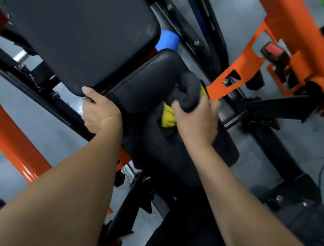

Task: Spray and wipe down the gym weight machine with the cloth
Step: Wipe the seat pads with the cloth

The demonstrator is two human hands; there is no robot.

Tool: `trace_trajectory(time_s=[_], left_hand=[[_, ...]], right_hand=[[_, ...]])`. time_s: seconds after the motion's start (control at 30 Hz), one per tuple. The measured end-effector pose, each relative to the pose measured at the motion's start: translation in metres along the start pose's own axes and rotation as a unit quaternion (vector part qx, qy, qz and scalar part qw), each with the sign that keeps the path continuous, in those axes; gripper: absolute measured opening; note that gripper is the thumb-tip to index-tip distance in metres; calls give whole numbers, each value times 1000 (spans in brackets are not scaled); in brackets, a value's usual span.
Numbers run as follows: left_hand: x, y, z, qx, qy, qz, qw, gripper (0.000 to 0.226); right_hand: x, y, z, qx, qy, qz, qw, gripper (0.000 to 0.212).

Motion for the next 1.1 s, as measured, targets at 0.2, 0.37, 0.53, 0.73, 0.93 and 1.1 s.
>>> trace_trajectory(time_s=[0.2, 0.37, 0.53, 0.73, 0.93, 1.1], left_hand=[[-3, 1, -3, 8, -1, 0, 1000, 71], [-4, 3, -6, 25, 3, 1, 1000, 71], [-5, 4, -6, 18, 2, 8, 1000, 70], [-6, 3, -6, 7, 3, 5, 1000, 66], [-9, 3, -9, -18, -11, 19, 1000, 66], [-8, 2, -8, -21, -11, 14, 1000, 67]], right_hand=[[87, -3, 14, -55, 187, -62, 979, 50], [-36, -9, -9, -40, 46, -52, 997, 50], [-109, 0, -18, -2, -86, -37, 996, 48], [-25, 19, -15, -35, -40, -9, 999, 50], [71, 16, 4, 10, 133, 43, 990, 41], [-72, 1, 1, 48, 5, -101, 994, 55]])
Point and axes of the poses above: each hand's wrist, its own z-axis towards the middle knuckle, its own y-axis out of the back of the hand, x = y × z, the point moved 8 cm from there along z, towards the middle knuckle, and after that the axes turned 7 degrees about -z, right-handed, at the moved point
